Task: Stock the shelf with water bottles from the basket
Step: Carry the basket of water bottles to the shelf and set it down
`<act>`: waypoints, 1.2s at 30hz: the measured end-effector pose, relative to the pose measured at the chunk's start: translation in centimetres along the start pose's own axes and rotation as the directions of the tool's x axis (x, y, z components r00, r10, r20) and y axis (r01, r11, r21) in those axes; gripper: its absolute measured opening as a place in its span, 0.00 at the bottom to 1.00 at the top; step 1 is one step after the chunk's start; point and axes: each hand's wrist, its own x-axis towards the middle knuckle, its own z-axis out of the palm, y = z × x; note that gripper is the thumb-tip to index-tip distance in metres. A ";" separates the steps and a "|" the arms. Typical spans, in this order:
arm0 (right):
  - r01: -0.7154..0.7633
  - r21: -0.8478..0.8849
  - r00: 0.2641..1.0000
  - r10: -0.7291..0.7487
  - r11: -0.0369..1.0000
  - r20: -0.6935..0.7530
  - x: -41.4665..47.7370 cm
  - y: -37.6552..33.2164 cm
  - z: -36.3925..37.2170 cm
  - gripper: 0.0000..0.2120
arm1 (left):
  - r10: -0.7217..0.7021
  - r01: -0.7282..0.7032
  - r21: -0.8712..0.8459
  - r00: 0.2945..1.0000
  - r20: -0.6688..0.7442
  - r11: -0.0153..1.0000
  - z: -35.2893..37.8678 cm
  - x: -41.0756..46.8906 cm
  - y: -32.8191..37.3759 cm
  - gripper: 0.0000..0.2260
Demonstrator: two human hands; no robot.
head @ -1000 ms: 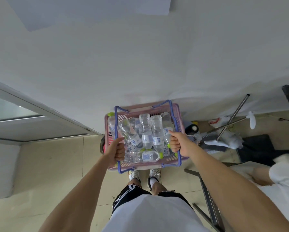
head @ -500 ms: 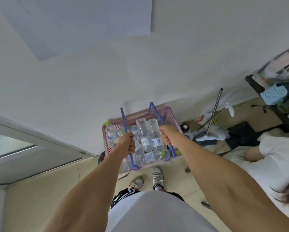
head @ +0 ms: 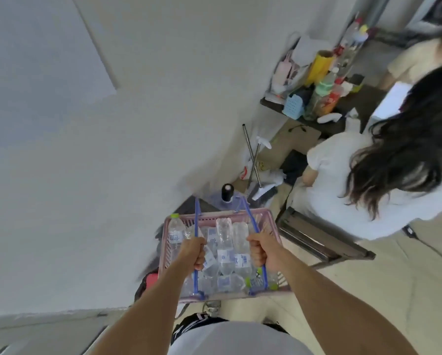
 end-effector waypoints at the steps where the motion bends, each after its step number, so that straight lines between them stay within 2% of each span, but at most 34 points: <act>1: 0.001 0.052 1.000 0.000 0.999 -0.030 -0.7 1.7 -1.6 0.25 | -0.001 0.000 0.069 1.000 0.024 0.998 1.5 -0.2 -0.6 0.21; 7: 0.062 0.386 0.987 0.001 0.920 -0.163 -5.3 11.9 -11.6 0.25 | -0.074 0.009 0.406 0.987 0.144 0.914 12.7 -1.8 -4.2 0.21; 10: 0.093 0.527 0.980 0.015 0.845 -0.197 -7.4 16.6 -15.6 0.25 | -0.103 -0.008 0.579 0.982 0.159 0.815 17.7 -3.2 -7.3 0.20; 15: 0.150 0.666 0.954 0.070 0.731 -0.291 -11.3 23.4 -23.5 0.26 | -0.143 -0.083 0.734 0.960 0.239 0.674 27.6 -5.0 -12.4 0.19; 19: 0.238 0.746 0.909 0.129 0.623 -0.397 -15.4 28.1 -29.8 0.25 | -0.166 -0.149 0.864 0.952 0.256 0.481 37.0 -7.5 -17.3 0.14; 22: 0.295 0.779 0.880 0.160 0.553 -0.447 -17.8 31.1 -33.8 0.24 | -0.216 -0.202 0.904 0.930 0.297 0.376 43.1 -9.2 -20.5 0.10; 24: 0.332 0.802 0.857 0.196 0.497 -0.477 -19.5 32.6 -36.5 0.23 | -0.251 -0.229 0.917 0.914 0.318 0.328 47.0 -9.5 -22.2 0.17; 27: 0.377 0.820 0.820 0.256 0.430 -0.511 -21.6 33.9 -40.8 0.23 | -0.305 -0.306 0.920 0.876 0.373 0.247 53.2 -10.3 -23.8 0.19; 32: 0.432 0.842 0.775 0.344 0.322 -0.530 -24.1 34.3 -48.7 0.24 | -0.369 -0.393 0.905 0.826 0.425 0.161 64.3 -10.8 -25.5 0.20; 36: 0.487 0.835 0.747 0.373 0.255 -0.550 -24.8 33.0 -55.8 0.25 | -0.408 -0.427 0.894 0.798 0.444 0.138 73.9 -10.0 -26.0 0.22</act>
